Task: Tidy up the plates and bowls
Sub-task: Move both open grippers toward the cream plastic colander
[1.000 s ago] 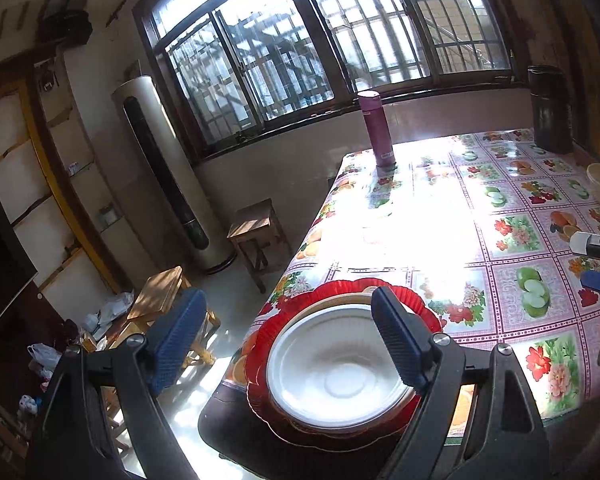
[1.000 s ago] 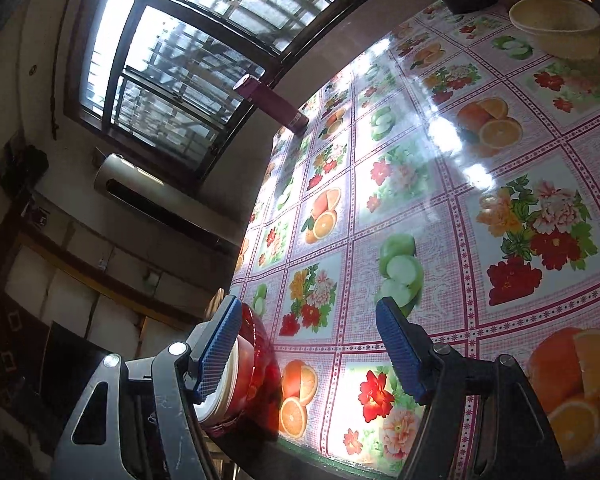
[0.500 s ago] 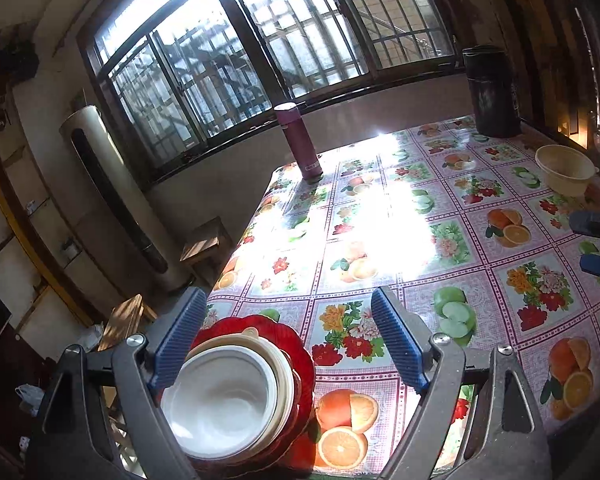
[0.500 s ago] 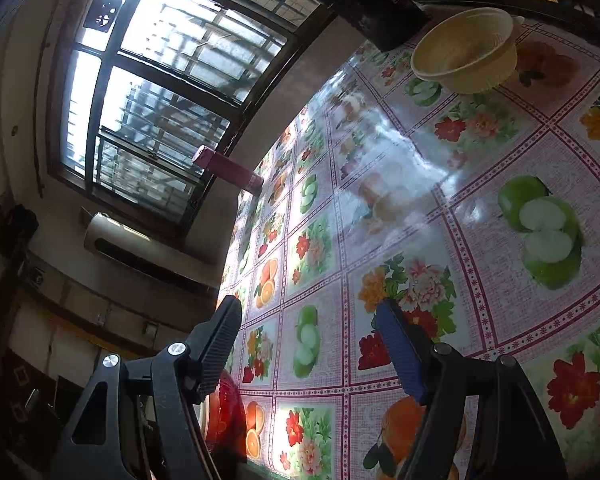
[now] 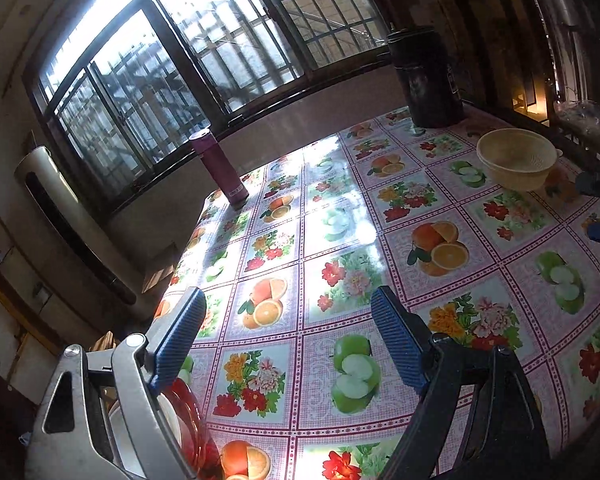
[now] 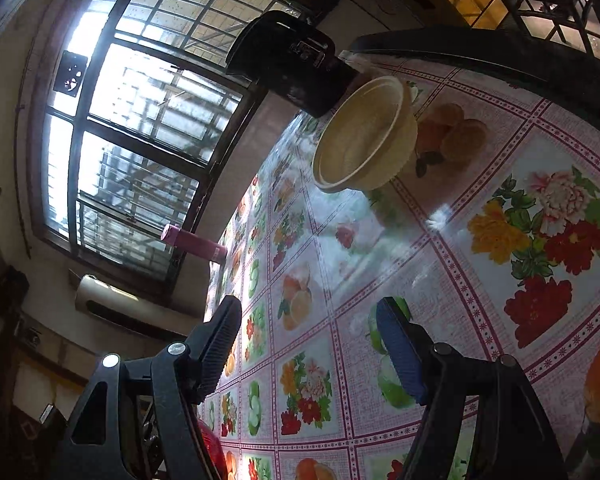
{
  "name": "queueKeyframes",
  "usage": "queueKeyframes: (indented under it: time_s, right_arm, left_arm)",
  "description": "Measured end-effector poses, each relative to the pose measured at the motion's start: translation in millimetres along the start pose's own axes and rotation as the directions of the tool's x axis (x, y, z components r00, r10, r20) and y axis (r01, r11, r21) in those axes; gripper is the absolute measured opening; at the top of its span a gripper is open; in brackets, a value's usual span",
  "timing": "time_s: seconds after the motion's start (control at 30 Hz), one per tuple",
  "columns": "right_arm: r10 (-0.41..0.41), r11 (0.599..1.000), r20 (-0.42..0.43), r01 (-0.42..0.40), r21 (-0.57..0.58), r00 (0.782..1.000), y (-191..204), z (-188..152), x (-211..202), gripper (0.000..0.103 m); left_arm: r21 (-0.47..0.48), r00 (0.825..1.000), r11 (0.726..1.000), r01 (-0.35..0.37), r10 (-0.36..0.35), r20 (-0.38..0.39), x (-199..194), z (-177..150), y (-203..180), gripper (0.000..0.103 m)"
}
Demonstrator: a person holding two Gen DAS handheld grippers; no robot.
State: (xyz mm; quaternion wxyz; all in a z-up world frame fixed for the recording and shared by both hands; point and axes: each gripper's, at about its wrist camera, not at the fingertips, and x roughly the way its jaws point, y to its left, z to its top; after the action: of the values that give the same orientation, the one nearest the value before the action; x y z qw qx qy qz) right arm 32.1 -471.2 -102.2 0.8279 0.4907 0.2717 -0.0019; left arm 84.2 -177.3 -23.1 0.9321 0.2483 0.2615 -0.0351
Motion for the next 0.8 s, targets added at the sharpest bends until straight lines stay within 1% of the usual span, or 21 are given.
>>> queueKeyframes:
  time_s: [0.2,0.37,0.6,0.8]
  right_arm:
    - [-0.018,1.000,0.059,0.017,0.025,0.998,-25.7,38.3,-14.5,0.073]
    - [-0.018,0.999,0.085,0.013,0.052,0.996,-42.5,69.4,-18.6,0.073]
    - [-0.002,0.999,0.126,-0.003,0.040,0.992,-41.6,104.8,-16.4,0.074]
    - [0.012,0.999,0.136,-0.018,0.044,0.991,-39.4,126.9,0.0,0.074]
  left_arm:
    - [0.048,0.999,0.998,0.043,-0.043,0.005,15.0,27.5,-41.1,0.085]
    - [0.084,0.997,0.994,0.071,-0.072,0.005,27.5,47.4,-69.8,0.085]
    - [0.110,0.995,0.989,0.096,-0.097,-0.001,45.1,71.1,-98.0,0.085]
    - [0.123,0.994,0.987,0.105,-0.103,-0.020,67.6,88.0,-117.2,0.085]
